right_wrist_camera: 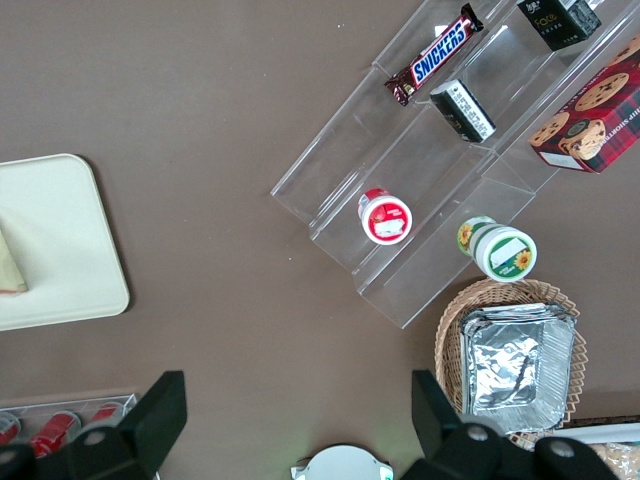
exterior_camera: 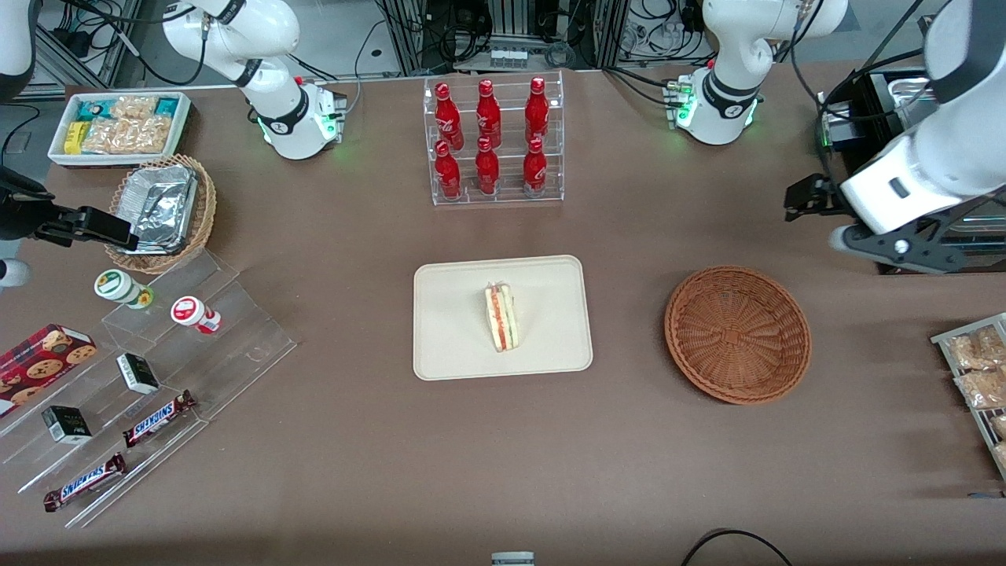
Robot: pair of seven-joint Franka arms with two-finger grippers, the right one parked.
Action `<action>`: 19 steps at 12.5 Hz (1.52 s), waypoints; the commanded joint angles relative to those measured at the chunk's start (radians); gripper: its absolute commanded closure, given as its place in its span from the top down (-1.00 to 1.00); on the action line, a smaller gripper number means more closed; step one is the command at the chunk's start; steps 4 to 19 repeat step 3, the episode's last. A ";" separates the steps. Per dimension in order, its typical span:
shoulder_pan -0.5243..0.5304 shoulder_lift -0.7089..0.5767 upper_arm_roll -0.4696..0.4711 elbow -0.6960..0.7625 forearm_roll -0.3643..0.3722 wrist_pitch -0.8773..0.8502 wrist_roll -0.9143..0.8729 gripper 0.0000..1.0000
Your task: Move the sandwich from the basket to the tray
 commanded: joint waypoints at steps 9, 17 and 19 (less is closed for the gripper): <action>0.138 -0.052 -0.128 -0.007 0.065 -0.075 0.029 1.00; 0.138 -0.052 -0.128 -0.007 0.065 -0.075 0.029 1.00; 0.138 -0.052 -0.128 -0.007 0.065 -0.075 0.029 1.00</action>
